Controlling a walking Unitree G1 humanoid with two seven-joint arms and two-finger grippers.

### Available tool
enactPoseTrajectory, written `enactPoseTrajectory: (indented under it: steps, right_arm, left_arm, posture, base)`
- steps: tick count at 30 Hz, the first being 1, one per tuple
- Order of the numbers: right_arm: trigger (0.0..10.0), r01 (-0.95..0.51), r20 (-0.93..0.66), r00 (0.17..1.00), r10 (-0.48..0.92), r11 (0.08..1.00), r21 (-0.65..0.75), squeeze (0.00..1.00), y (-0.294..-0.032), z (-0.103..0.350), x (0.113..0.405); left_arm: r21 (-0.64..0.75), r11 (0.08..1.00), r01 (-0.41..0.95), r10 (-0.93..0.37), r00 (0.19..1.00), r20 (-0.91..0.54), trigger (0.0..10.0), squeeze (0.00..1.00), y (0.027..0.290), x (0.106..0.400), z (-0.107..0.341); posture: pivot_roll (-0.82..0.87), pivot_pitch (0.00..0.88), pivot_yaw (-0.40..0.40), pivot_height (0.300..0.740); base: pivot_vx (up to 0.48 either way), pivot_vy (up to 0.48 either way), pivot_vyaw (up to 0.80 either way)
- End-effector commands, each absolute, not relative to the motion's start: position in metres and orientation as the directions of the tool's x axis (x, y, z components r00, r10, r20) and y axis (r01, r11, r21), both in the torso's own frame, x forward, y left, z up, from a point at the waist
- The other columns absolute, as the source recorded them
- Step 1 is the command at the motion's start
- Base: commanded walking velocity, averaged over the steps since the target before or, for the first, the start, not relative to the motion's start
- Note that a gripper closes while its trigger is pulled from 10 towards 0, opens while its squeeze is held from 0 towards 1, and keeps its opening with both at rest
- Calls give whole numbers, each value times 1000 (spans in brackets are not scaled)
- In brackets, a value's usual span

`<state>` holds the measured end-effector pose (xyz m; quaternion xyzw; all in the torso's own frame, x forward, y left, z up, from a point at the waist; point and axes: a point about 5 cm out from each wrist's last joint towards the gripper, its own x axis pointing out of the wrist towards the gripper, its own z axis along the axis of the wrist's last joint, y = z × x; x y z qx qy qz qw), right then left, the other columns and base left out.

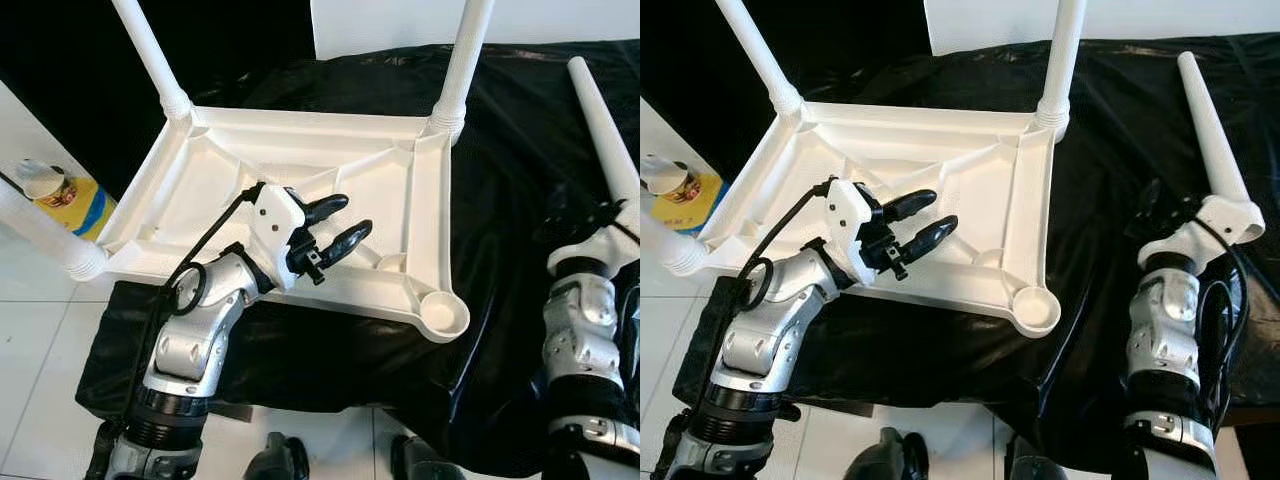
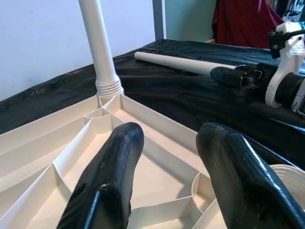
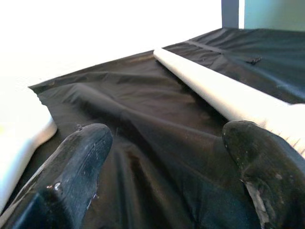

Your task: Building children table

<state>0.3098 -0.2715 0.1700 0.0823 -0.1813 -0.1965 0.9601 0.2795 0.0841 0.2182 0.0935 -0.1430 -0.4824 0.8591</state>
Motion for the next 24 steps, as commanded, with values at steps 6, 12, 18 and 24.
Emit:
enactPoseTrajectory:
  steps: [6,12,18,24]
  right_arm:
    - [10000,407,315,830,-461,886,223,0,-279,165,301]
    - [10000,473,300,805,-512,859,196,0,-289,160,295]
    - [10000,484,297,802,-518,855,184,0,-292,157,291]
    - [10000,510,277,791,-546,838,196,0,-297,149,284]
  left_arm:
    - [284,589,757,-808,562,178,10000,0,85,286,213]
    - [242,627,740,-779,595,199,10000,0,84,294,205]
    - [235,642,730,-767,605,214,10000,0,82,299,205]
    - [233,648,725,-762,608,223,10000,0,80,303,205]
  posture:
    - [-89,70,22,740]
    - [-129,18,4,740]
    - [-148,0,4,740]
    - [-166,0,13,740]
  base:
    - [0,0,0]
    - [0,0,0]
    - [0,0,0]
    - [0,0,0]
